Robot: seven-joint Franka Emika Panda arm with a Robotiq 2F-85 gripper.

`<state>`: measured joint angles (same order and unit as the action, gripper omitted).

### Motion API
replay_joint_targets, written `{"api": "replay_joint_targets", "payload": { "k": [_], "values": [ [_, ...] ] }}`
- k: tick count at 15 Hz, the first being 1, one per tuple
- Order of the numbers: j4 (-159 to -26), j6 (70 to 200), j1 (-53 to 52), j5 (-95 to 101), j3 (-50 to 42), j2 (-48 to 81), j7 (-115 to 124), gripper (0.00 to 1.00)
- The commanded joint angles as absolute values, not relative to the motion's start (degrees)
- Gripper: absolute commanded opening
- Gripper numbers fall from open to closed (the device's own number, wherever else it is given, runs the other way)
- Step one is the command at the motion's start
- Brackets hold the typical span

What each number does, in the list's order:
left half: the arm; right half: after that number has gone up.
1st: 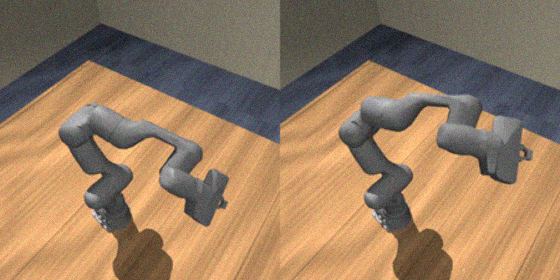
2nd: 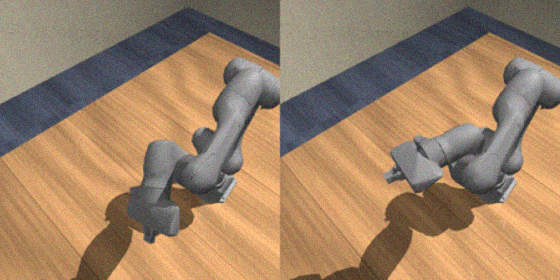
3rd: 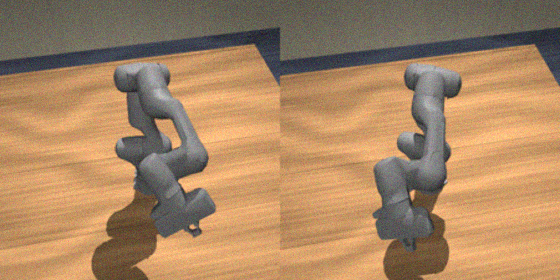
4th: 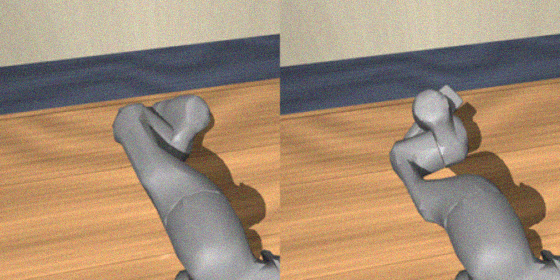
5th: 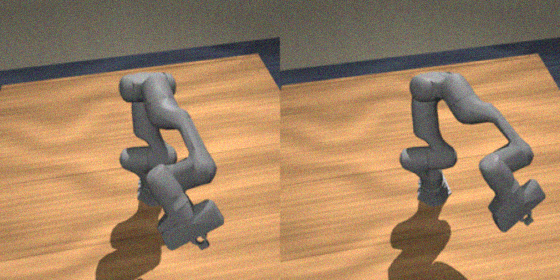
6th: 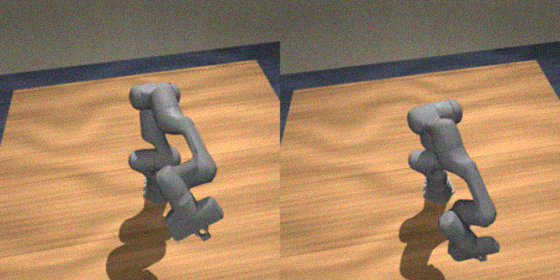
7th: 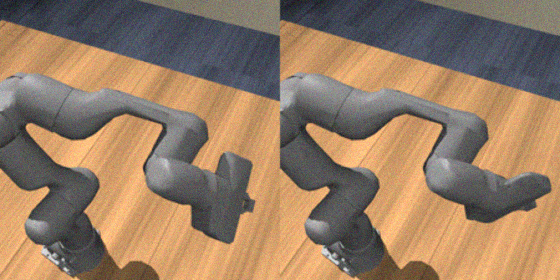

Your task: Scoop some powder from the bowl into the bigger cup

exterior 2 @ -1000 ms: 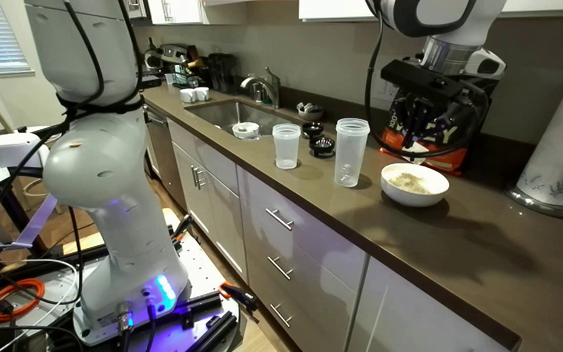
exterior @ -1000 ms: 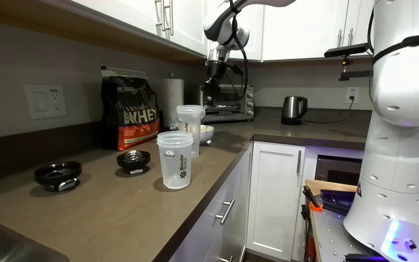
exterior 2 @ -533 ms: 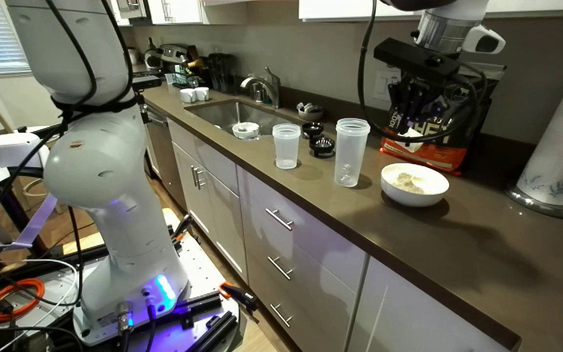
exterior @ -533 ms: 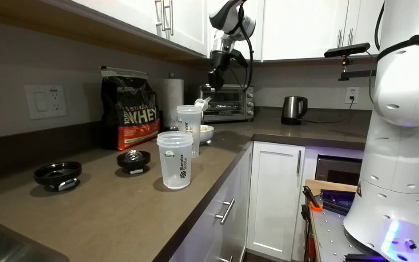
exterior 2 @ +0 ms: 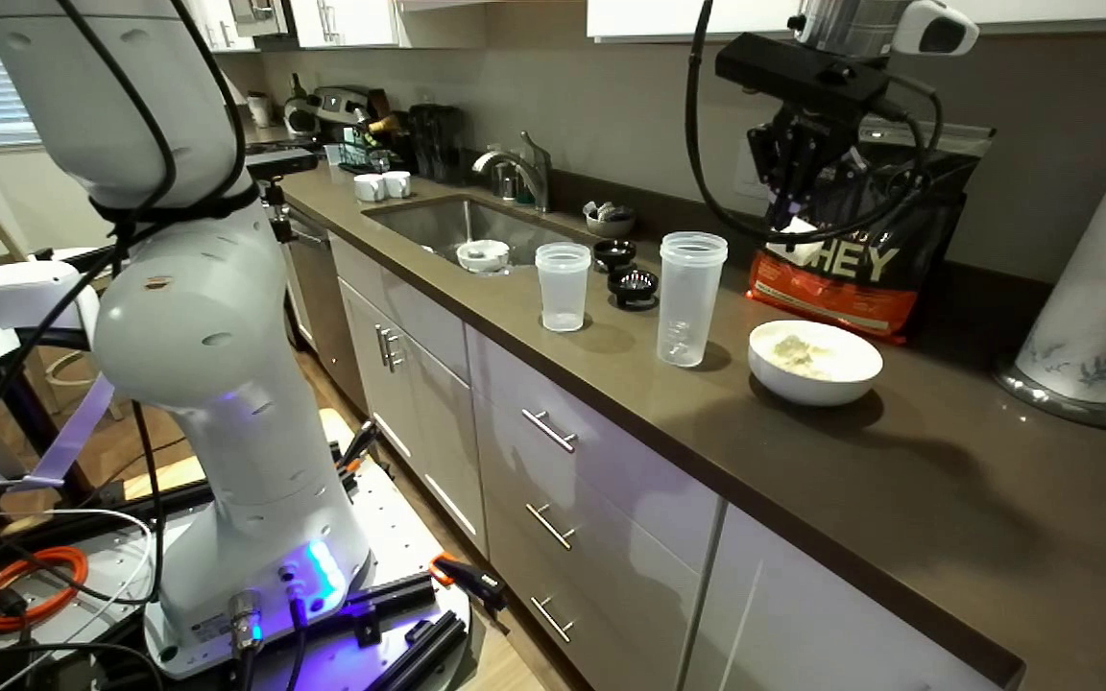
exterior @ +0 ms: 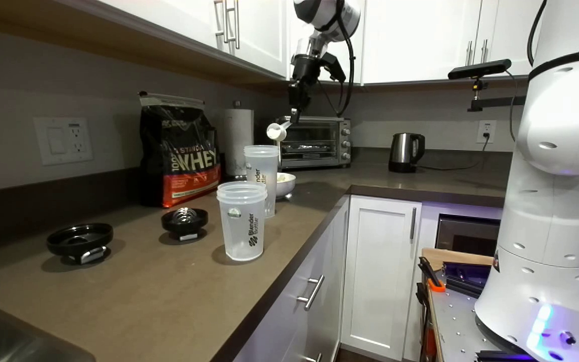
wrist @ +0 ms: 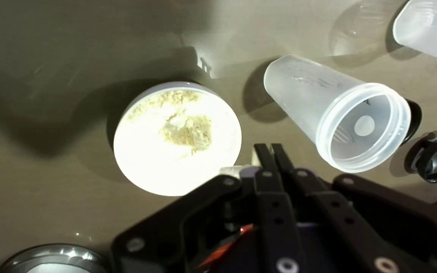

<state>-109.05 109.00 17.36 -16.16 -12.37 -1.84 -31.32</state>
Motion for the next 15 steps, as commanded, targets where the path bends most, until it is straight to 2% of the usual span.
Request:
{"api": "replay_joint_targets", "payload": {
  "k": [1,15],
  "values": [
    [-110.26,107.79,15.64,-16.93,-13.4,-4.67,-31.4,0.01],
    [-115.27,108.51,12.17,-15.89,-13.82,-11.59,-30.64,0.01]
  ]
}}
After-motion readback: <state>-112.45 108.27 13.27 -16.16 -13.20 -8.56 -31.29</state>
